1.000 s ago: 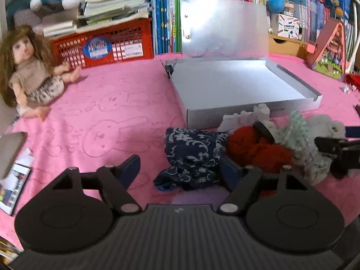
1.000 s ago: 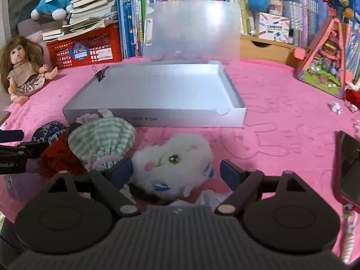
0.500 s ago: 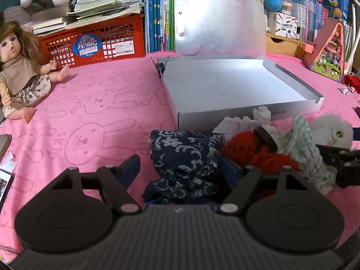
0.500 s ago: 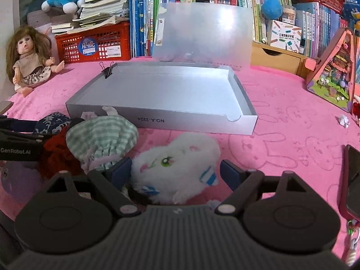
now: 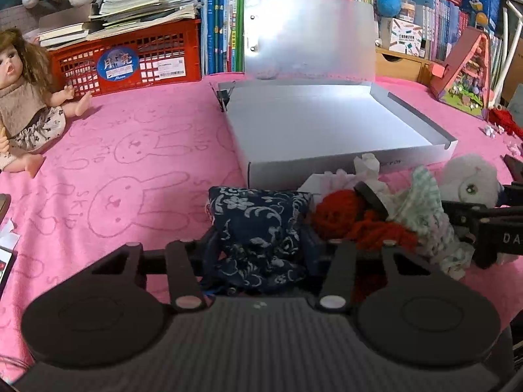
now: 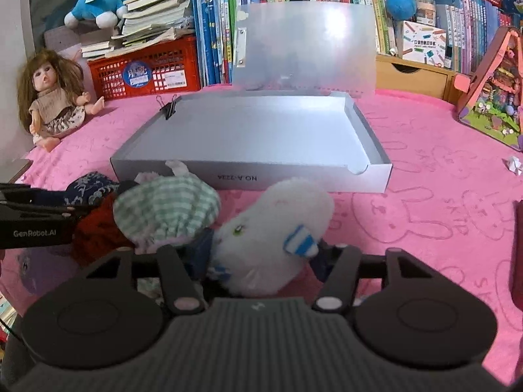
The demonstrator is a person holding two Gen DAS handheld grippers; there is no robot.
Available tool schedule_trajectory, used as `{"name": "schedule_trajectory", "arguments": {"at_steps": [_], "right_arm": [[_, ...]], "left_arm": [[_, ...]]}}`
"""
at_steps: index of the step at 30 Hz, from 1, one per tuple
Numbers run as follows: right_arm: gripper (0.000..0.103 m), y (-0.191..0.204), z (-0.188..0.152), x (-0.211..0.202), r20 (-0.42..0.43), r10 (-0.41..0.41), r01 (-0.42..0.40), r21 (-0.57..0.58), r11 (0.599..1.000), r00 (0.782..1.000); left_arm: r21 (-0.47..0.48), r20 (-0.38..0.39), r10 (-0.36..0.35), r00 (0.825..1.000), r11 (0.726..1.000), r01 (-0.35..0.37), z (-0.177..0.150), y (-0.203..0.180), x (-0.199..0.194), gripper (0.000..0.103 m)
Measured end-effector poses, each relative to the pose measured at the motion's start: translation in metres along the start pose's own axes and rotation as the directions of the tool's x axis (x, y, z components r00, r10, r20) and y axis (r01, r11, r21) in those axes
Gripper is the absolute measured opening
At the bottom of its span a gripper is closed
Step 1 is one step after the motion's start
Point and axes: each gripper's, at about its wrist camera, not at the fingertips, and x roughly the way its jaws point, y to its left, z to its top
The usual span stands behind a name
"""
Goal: Organize objects
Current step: 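Grasp the blue floral pouch with the left tool while the right tool grasps the white plush bunny, then carry both items into the white box and open both tools to release them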
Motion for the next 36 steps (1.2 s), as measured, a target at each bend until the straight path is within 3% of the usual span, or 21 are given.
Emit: {"name": "schedule_trajectory", "arguments": {"at_steps": [9, 19, 30, 36], "right_arm": [[0.057, -0.017, 0.018, -0.005, 0.012, 0.001, -0.002, 0.116, 0.993, 1.0], [0.057, -0.033, 0.056, -0.007, 0.034, -0.002, -0.003, 0.154, 0.988, 0.999], [0.057, -0.045, 0.114, 0.018, 0.043, -0.007, 0.001, 0.13, 0.991, 0.999], [0.057, -0.057, 0.142, 0.045, 0.029, -0.007, 0.003, 0.133, 0.991, 1.0]], "left_arm": [[-0.033, 0.057, -0.025, 0.998, 0.999, 0.027, 0.018, 0.008, -0.026, 0.054], [-0.034, 0.113, -0.079, 0.99, 0.996, 0.083, 0.063, 0.009, -0.033, 0.054], [-0.063, 0.108, -0.095, 0.99, 0.993, 0.102, 0.129, 0.003, 0.012, 0.054], [-0.067, 0.081, -0.054, 0.995, 0.996, 0.059, 0.157, 0.002, 0.05, 0.054]]}}
